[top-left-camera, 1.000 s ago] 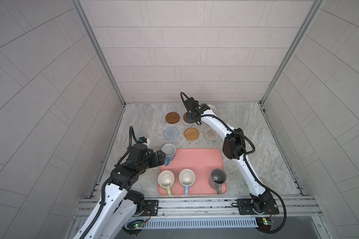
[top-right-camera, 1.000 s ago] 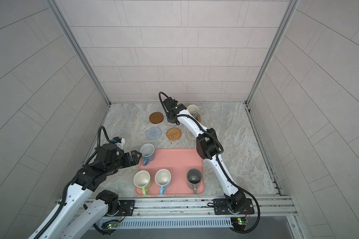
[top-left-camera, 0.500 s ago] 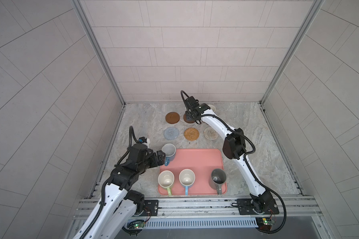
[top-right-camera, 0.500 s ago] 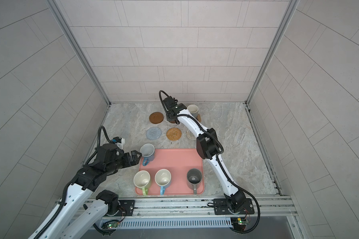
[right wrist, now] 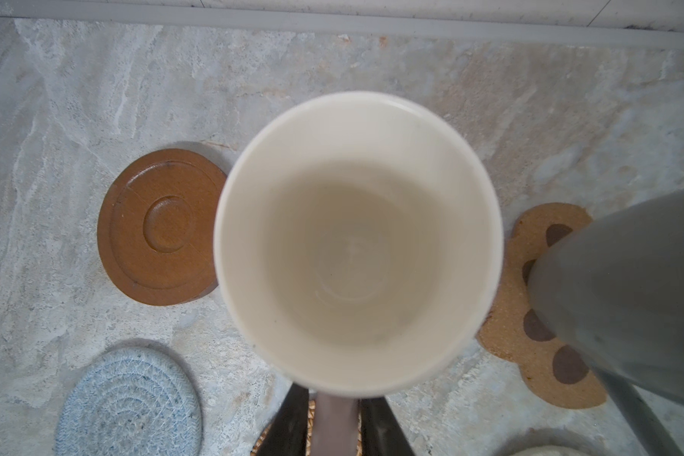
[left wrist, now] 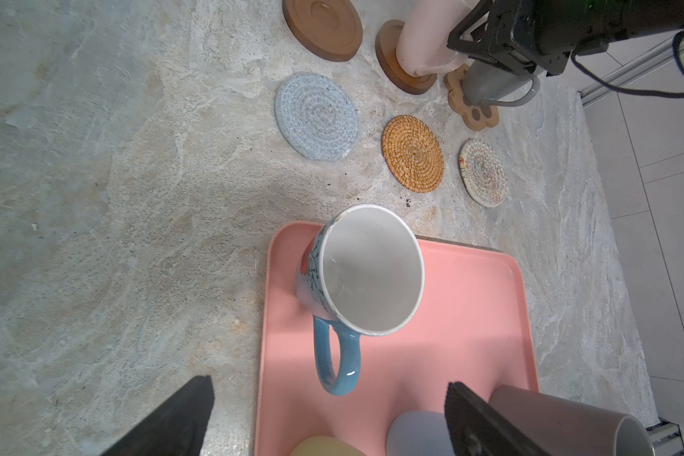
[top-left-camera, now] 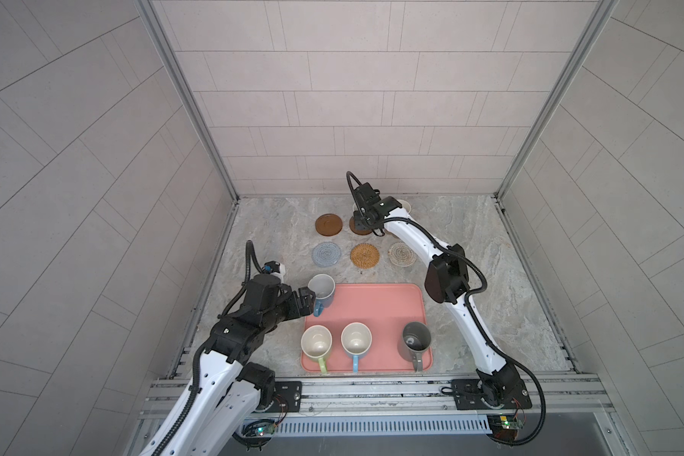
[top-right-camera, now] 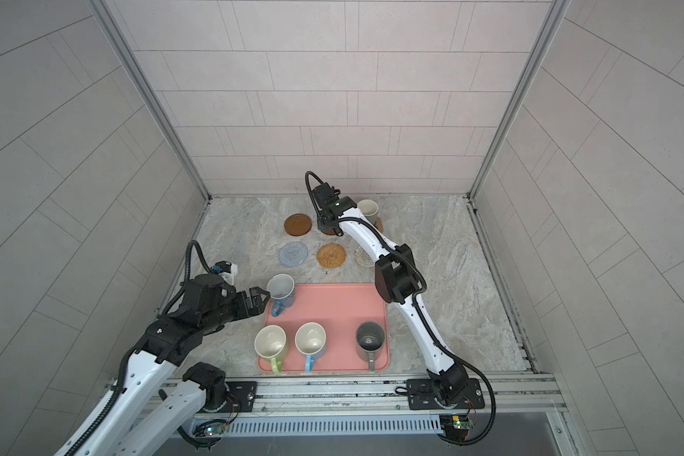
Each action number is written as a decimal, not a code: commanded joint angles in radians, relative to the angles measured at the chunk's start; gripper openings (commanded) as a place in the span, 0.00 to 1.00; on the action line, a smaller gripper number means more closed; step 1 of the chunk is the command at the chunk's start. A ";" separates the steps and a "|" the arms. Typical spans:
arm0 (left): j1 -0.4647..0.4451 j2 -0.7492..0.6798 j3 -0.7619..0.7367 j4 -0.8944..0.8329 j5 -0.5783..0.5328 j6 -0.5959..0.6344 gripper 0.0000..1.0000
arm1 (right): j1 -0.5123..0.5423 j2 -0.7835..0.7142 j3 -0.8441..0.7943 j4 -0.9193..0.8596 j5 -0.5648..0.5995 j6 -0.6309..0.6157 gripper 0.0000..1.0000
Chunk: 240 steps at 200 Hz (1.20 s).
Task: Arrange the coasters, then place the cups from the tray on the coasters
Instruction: 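Lower the white mug onto the brown wooden coaster beside the cork paw coaster, then open right gripper and raise it off the white mug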
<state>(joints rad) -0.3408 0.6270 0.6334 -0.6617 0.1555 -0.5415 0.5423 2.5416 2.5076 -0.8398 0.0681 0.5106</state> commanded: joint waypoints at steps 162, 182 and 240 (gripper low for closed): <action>-0.004 -0.018 0.023 -0.022 -0.007 -0.005 0.99 | -0.011 -0.165 -0.062 -0.114 0.000 -0.006 0.45; -0.003 -0.009 0.028 -0.023 -0.003 -0.005 0.99 | -0.009 -0.210 -0.088 -0.108 -0.012 -0.016 0.46; -0.004 0.023 0.046 -0.022 0.012 0.003 0.98 | -0.006 -0.351 -0.236 -0.057 -0.040 -0.015 0.47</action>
<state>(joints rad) -0.3408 0.6376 0.6422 -0.6701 0.1608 -0.5426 0.5339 2.2761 2.3398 -0.9199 0.0299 0.5011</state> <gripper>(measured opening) 0.982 0.470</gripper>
